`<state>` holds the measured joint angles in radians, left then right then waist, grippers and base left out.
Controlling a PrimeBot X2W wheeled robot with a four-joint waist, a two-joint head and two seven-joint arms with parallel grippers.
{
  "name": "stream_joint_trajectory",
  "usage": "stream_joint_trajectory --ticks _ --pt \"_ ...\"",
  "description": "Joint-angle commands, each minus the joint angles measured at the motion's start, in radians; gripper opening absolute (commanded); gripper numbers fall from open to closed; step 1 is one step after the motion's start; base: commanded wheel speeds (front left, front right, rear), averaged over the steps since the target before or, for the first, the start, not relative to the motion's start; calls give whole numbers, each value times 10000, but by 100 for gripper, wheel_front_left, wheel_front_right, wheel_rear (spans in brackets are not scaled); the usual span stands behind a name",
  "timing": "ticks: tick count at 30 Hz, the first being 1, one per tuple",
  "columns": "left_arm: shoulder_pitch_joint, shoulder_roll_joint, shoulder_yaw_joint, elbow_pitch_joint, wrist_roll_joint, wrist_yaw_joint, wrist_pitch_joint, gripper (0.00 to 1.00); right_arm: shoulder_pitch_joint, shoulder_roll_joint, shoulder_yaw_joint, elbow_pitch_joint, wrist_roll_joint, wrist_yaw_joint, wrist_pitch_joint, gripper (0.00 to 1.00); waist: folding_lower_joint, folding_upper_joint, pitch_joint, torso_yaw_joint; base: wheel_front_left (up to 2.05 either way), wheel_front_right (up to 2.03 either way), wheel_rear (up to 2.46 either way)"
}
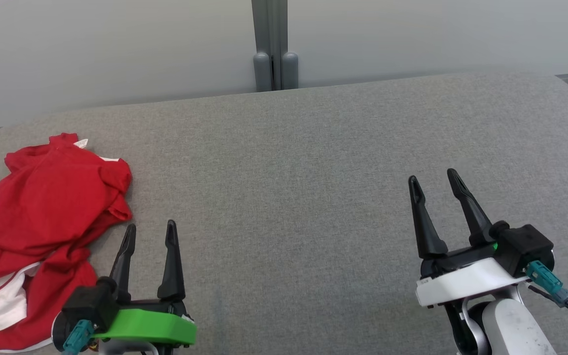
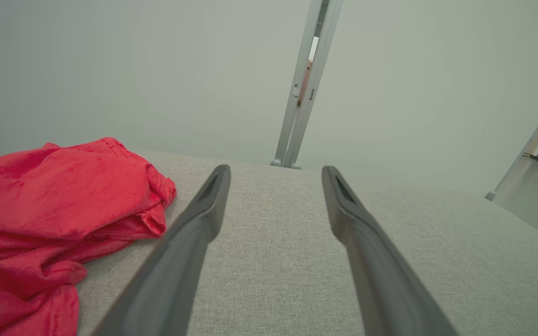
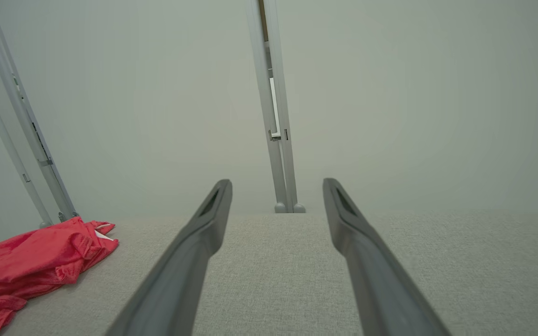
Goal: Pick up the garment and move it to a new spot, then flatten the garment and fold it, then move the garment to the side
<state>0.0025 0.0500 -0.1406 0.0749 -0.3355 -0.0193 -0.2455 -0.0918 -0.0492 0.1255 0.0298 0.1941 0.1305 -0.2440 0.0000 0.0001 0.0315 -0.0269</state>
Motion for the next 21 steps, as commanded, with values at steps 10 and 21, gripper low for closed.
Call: stream_joint_trajectory --ticks 10,21 --pt "155 13 -42 184 -27 -70 -216 100 12 -23 94 337 -267 3 -226 100 0 -1 -6 -52 0 0 0" --pt "127 12 -17 269 -224 -141 -193 100 -27 -22 50 490 -121 3 -220 100 0 -1 -39 -23 0 0 0"
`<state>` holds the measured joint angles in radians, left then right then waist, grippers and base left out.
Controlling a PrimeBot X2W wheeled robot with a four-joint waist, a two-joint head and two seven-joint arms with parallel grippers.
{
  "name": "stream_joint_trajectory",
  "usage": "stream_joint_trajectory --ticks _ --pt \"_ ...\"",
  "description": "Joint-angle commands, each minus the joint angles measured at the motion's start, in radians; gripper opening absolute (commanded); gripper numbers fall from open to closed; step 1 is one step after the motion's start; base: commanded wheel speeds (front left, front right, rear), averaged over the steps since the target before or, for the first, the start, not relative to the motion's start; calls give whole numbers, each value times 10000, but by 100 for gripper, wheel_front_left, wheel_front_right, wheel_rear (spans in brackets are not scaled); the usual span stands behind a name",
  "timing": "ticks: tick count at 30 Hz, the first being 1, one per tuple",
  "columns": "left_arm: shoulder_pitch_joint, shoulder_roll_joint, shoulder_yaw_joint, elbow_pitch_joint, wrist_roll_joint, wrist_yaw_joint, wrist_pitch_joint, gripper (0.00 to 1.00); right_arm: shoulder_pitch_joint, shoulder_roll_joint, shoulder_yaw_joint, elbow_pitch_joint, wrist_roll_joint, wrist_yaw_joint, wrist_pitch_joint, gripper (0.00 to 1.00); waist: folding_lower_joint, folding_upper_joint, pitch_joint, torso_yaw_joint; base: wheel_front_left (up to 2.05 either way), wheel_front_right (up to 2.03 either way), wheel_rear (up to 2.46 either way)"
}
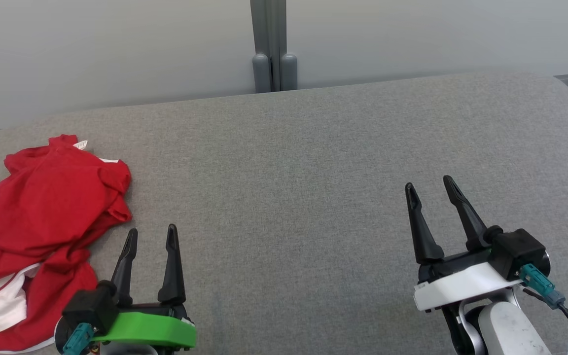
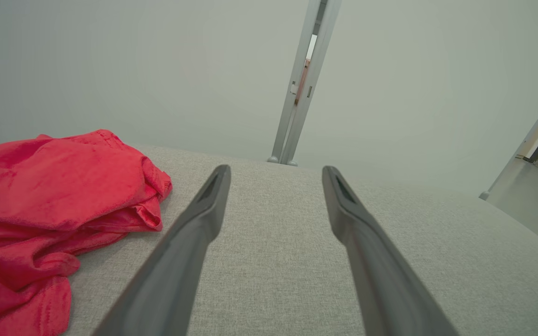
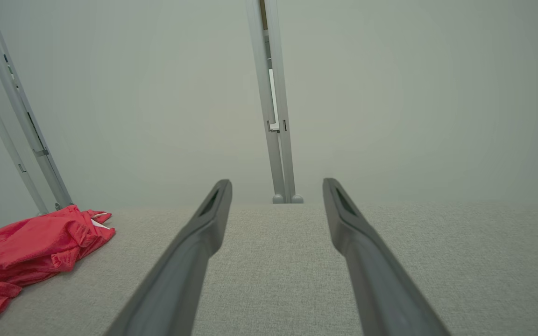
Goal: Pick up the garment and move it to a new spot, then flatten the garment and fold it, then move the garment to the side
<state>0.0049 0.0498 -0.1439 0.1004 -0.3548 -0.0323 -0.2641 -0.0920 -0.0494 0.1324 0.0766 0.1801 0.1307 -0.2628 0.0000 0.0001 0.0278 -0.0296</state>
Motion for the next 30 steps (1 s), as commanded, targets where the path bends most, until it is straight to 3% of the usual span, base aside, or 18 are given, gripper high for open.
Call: stream_joint_trajectory --ticks 1,11,30 --pt "103 14 15 21 -33 -14 -7 100 -24 -20 -24 18 29 3 -32 100 0 -1 -4 14 0 0 0" --pt "-13 16 203 89 -191 172 -7 100 124 -20 141 115 100 3 -32 100 0 -1 16 668 0 0 0" --pt "278 17 744 82 101 338 -4 100 237 -21 840 465 528 1 -32 100 0 -1 -185 3275 0 0 0"
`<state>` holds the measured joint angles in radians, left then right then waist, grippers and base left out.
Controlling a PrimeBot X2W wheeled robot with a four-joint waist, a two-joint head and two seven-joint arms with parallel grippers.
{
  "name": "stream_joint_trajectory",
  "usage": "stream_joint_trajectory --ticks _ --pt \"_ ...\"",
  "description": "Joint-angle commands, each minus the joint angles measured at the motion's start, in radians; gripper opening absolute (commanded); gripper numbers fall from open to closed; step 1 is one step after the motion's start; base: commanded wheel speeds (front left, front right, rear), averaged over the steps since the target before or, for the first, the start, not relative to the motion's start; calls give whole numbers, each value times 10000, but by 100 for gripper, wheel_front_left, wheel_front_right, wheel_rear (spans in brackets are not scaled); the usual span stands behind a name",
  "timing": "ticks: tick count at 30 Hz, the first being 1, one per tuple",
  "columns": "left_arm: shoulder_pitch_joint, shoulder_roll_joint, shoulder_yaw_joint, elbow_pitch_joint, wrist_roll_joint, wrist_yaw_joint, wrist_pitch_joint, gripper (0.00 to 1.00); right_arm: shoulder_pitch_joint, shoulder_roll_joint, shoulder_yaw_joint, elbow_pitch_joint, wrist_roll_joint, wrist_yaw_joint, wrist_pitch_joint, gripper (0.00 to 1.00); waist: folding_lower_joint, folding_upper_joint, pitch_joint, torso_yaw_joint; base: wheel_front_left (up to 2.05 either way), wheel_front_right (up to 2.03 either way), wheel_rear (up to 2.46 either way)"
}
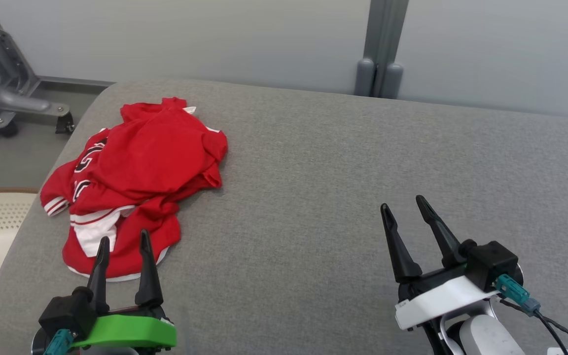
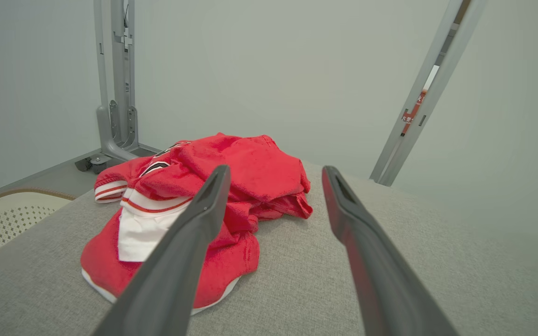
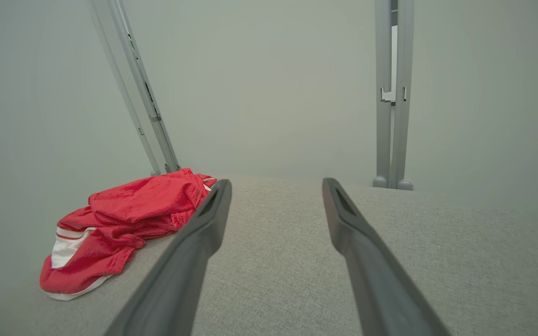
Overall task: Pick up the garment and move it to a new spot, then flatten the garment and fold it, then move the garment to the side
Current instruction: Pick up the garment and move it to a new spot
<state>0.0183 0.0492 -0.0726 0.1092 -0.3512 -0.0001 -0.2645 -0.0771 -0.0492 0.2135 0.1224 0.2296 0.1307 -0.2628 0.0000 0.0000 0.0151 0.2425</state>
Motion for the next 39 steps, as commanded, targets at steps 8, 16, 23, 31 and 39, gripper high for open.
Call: stream_joint_trajectory --ticks 8,16,23,31,39 --pt "181 20 230 -63 181 128 1 100 44 -26 299 120 317 1 -30 100 0 0 -32 1497 0 0 0" --pt "213 21 318 -121 249 136 1 100 55 -26 454 196 421 1 -32 100 0 0 -61 2028 0 0 0" --pt "169 21 398 -127 150 172 2 100 -30 -27 562 208 410 1 -32 100 0 0 2 2084 0 0 0" --pt "-140 21 613 -35 -4 213 3 100 -253 -27 647 219 47 1 -32 100 0 0 440 1748 0 0 0" --pt "-1319 17 928 478 550 -154 3 100 -849 -81 155 11 -724 1 -30 100 0 0 1722 1247 0 0 0"
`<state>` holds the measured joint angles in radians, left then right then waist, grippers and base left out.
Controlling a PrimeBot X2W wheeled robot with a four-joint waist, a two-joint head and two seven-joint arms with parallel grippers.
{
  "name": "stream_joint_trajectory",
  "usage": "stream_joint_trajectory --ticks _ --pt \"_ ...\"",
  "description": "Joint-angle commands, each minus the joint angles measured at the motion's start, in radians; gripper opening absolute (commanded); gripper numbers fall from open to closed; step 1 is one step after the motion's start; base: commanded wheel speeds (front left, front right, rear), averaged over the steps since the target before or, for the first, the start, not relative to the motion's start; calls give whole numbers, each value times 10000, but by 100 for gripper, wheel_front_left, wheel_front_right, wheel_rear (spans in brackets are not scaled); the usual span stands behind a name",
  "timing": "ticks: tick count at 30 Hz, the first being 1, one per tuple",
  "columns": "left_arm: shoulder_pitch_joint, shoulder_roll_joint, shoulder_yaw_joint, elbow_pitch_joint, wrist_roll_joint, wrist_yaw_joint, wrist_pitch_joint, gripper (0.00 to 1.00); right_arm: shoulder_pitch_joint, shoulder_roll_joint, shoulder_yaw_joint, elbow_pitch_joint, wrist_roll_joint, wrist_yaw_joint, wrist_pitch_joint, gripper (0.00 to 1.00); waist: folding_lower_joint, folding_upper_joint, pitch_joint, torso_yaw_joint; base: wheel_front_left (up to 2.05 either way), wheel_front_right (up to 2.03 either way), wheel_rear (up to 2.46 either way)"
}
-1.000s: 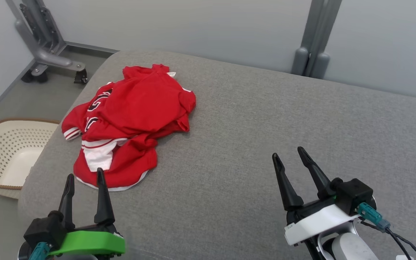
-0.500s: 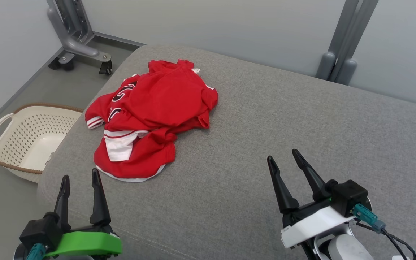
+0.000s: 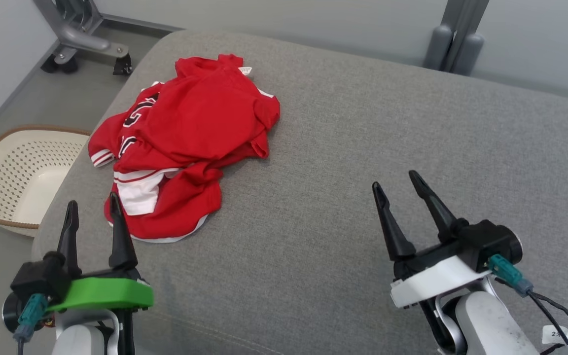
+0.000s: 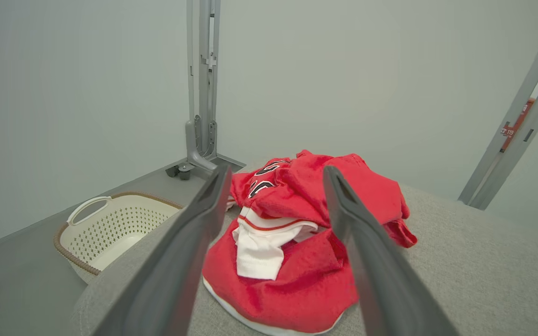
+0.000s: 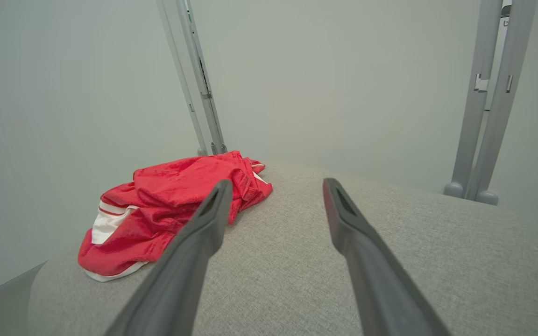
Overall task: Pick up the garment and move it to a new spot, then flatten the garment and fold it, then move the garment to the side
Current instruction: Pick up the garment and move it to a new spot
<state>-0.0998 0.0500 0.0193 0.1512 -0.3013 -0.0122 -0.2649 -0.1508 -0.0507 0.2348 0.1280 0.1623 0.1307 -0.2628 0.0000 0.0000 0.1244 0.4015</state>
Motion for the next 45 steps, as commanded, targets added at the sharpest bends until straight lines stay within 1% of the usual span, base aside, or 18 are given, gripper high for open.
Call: stream_joint_trajectory --ticks 1,6,9,12,15,17,22,26,28,29,30,31,35,39,42,45 --pt "-371 10 59 232 202 -145 7 100 -200 -111 -146 -118 -158 1 -32 100 0 0 851 -431 0 0 0" --pt "-1744 155 386 1443 683 -508 7 100 -495 -249 -926 -694 -639 1 -30 100 0 0 1599 -725 0 0 0" --pt "-2734 434 449 2383 804 -702 6 100 -691 -341 -1233 -984 -826 1 -30 100 0 0 2091 -926 0 0 0" --pt "-3700 721 288 3556 692 -891 91 100 -770 -473 -1407 -1133 -902 1 -30 100 0 0 2409 -1052 0 0 0" --pt "-4728 1049 147 4622 533 -1020 551 100 -843 -550 -1436 -1256 -980 1 -30 100 0 0 2724 -1186 0 0 0" --pt "-5303 1282 80 5216 562 -1051 729 100 -850 -586 -1466 -1257 -1039 1 -30 100 0 0 2916 -1254 0 0 0" --pt "-6351 1592 -155 6534 746 -1053 1058 100 -875 -546 -1384 -1195 -1143 1 -30 100 0 0 3197 -1392 0 0 0" --pt "-6877 1743 -170 7512 776 -847 1296 100 -966 -517 -1215 -1152 -1181 1 -30 100 0 0 3322 -1485 0 0 0" --pt "-7063 1759 -206 7895 773 -824 1335 100 -987 -509 -1165 -1126 -1183 1 -32 100 0 0 3343 -1511 0 0 0" --pt "-7135 1794 -207 8075 729 -845 1316 45 -988 -501 -1145 -1110 -1176 1 -32 100 0 0 3345 -1522 0 0 0" --pt "-7197 1823 -213 8192 707 -860 1234 13 -995 -495 -1135 -1095 -1172 1 -30 100 0 0 3343 -1528 0 0 0" --pt "-7258 1839 -230 8314 693 -878 1143 0 -1004 -488 -1126 -1076 -1167 1 -30 100 0 0 3331 -1529 0 0 0" --pt "-7454 1874 -273 8526 608 -934 607 0 -999 -461 -1134 -985 -1120 1 -32 100 0 0 3212 -1478 0 0 0" --pt "-7503 1907 -190 8239 611 -806 114 0 -957 -420 -1079 -851 -1059 1 -30 100 0 0 2936 -1423 0 0 0" --pt "-7346 2001 -23 7548 676 -613 -18 0 -912 -350 -1085 -736 -1113 1 -31 100 0 0 2652 -1426 0 0 0" --pt "-6946 1954 208 6315 735 -527 -6 0 -805 -255 -1089 -623 -1020 1 -31 100 0 0 2283 -1456 0 0 0"
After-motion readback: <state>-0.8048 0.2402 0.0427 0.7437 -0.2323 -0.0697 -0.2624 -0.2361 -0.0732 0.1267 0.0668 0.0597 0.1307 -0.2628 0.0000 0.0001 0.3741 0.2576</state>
